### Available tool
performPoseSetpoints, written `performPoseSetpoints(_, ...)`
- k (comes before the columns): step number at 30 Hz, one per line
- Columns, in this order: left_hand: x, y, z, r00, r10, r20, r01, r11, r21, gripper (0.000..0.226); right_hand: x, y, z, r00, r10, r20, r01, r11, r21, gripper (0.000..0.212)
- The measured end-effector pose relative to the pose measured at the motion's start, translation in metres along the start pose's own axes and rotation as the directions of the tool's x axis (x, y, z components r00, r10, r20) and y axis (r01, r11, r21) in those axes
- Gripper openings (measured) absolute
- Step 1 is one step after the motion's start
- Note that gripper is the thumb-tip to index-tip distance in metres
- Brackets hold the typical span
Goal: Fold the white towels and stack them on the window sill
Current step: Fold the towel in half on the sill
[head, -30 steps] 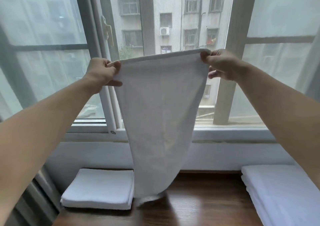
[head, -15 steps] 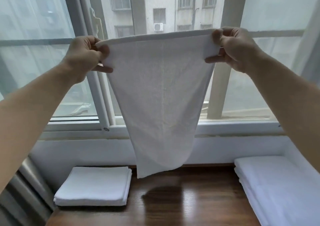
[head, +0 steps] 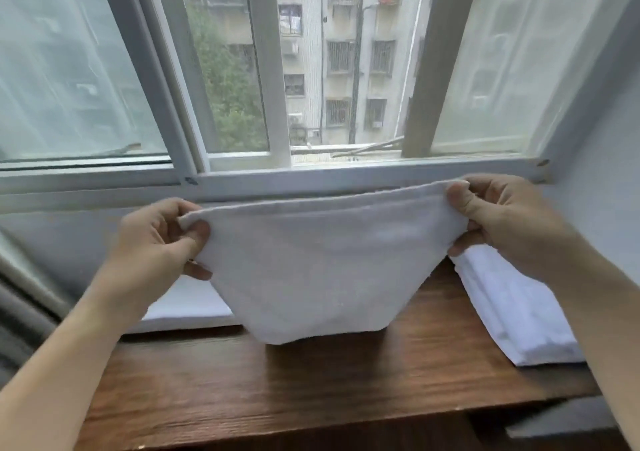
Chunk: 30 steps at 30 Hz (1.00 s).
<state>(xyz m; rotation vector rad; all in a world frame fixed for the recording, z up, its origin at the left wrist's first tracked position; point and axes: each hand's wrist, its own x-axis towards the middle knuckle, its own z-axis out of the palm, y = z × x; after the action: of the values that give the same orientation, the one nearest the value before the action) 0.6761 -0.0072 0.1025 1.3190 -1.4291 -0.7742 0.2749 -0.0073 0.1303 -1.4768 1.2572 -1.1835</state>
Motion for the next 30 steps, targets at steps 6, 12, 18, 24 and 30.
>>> performPoseSetpoints(6,0.0,-0.048,0.02,0.986,-0.119,0.119,0.107,0.989,0.099,0.01,-0.013,0.061,0.027,0.973,0.228,-0.044,-0.23,0.97,-0.076,0.032)
performPoseSetpoints(12,0.02,-0.115,0.051,0.962,-0.2,0.188,0.135,0.94,0.313,0.018,0.004,0.126,0.045,0.94,0.318,-0.127,-0.34,0.906,-0.252,0.027)
performPoseSetpoints(18,-0.011,-0.183,0.083,0.904,-0.364,0.224,0.205,0.829,0.521,0.016,-0.003,0.215,0.06,0.881,0.473,-0.025,-0.401,0.716,-0.572,0.036)
performPoseSetpoints(24,0.003,-0.211,0.113,0.906,-0.403,0.132,0.305,0.836,0.456,0.018,0.019,0.27,0.068,0.868,0.492,-0.071,-0.455,0.731,-0.508,0.021)
performPoseSetpoints(30,0.068,-0.247,0.151,0.93,-0.364,-0.044,0.346,0.829,0.44,0.016,0.097,0.303,0.064,0.894,0.432,-0.122,-0.443,0.807,-0.391,0.026)
